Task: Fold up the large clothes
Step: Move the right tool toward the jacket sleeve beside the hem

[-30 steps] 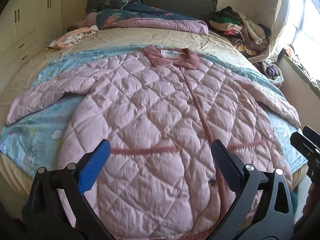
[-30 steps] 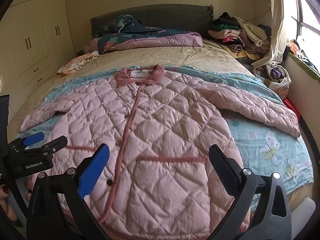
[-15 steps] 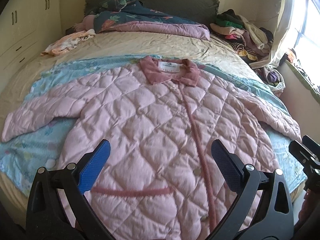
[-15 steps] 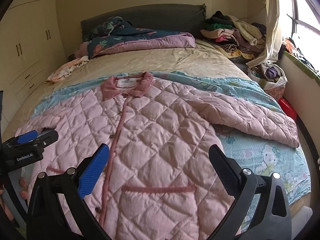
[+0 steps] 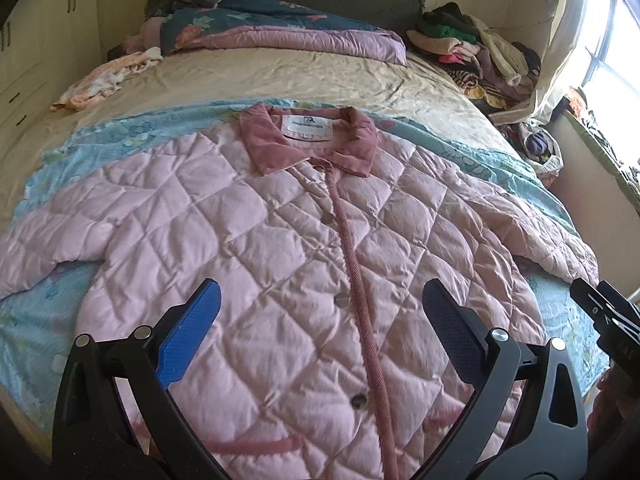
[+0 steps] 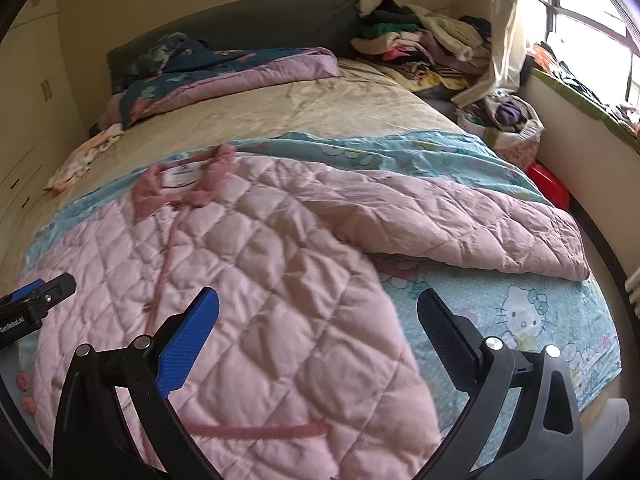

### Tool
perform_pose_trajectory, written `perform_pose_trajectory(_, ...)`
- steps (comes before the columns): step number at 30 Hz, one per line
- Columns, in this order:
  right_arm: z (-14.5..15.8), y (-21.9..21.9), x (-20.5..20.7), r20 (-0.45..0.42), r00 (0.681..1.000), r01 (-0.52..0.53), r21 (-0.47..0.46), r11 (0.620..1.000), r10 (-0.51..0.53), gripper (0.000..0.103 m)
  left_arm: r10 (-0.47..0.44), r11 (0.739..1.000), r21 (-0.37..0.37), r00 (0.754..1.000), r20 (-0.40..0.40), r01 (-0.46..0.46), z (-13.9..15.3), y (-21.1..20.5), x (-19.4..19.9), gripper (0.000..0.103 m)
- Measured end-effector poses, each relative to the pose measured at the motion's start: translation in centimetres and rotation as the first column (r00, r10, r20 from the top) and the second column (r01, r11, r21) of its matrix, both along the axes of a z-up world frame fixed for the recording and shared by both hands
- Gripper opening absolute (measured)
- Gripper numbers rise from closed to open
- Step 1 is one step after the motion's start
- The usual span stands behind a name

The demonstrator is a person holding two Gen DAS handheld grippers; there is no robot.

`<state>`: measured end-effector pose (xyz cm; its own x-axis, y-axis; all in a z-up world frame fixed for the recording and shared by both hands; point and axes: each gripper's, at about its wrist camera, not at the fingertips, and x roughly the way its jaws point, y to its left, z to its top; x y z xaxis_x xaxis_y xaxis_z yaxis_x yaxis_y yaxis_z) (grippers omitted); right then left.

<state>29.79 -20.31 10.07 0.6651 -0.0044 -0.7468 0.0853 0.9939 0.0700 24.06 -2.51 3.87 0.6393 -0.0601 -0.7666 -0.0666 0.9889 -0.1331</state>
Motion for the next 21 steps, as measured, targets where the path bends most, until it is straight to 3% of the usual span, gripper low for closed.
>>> perform_pose_trajectory(12, -3.7, -7.1, 3.8, -0.061, 0.986, 0.154, 0.029, 0.988, -0.152, 0.099, -0.013, 1.0, 0.021, 0.997, -0.076, 0.015, -2.9, -1.7, 5.3, 0.095)
perform_pose_trajectory(21, -7.1, -15.2, 5.6, -0.13, 0.935, 0.34, 0.073, 0.938, -0.329, 0.099, -0.018, 0.999, 0.029, 0.993, -0.115, 0.022, -5.0, -2.6, 8.6, 0.095)
